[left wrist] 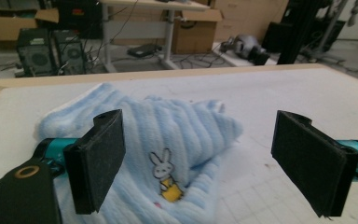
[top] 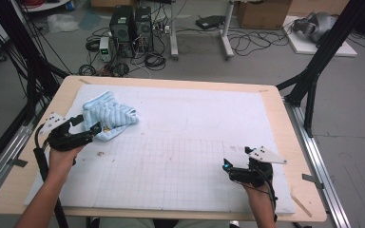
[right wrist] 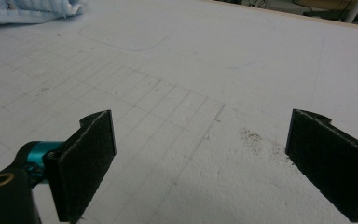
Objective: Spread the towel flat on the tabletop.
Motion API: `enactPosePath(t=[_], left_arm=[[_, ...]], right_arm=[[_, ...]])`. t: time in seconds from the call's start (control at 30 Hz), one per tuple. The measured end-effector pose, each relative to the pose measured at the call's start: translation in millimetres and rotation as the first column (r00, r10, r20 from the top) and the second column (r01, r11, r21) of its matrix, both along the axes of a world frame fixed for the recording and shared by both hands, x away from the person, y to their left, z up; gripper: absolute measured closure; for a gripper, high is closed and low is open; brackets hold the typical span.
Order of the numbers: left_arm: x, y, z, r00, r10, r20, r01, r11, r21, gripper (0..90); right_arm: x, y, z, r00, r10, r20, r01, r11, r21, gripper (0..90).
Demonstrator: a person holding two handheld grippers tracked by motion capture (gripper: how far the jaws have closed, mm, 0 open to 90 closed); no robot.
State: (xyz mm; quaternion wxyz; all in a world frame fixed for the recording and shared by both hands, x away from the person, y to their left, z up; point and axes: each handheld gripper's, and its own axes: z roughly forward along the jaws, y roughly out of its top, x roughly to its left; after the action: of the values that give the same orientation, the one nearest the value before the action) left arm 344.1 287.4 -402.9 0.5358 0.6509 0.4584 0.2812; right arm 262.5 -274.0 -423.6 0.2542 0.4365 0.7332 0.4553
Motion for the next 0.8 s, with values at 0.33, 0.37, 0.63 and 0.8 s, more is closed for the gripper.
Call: enactPosePath(t=[0.33, 0.37, 0.63, 0.8], left_arm=[[58.9, -30.1, -31.2, 0.9756, 0.076, -0.206, -0.011, 0.954, 0.3, 24.1], [58.9, -30.1, -31.2, 0.9756, 0.076, -0.206, -0.011, 0.954, 0.3, 23.7], [56.5, -40.5, -38.7, 0.9574, -0.093, -0.273, 0.175, 0.9406, 0.291, 73.0], [33.6, -69.0, -29.0, 0.9231, -0.289, -0.254, 0.345, 0.914, 0.213, 74.4]], right_arm=[[2.2, 5.2, -1.8, 1.0, 0.006, -0.007, -0.006, 1.0, -0.016, 7.5], [1.7, 4.6, -1.8, 1.0, 0.002, -0.008, -0.002, 1.0, -0.016, 7.5], [-0.4, 0.7, -3.0, 0.9998, -0.01, -0.015, 0.009, 1.0, -0.021, 7.5], [-1.3, -0.7, -2.9, 0.9996, -0.021, -0.02, 0.02, 1.0, -0.012, 7.5]])
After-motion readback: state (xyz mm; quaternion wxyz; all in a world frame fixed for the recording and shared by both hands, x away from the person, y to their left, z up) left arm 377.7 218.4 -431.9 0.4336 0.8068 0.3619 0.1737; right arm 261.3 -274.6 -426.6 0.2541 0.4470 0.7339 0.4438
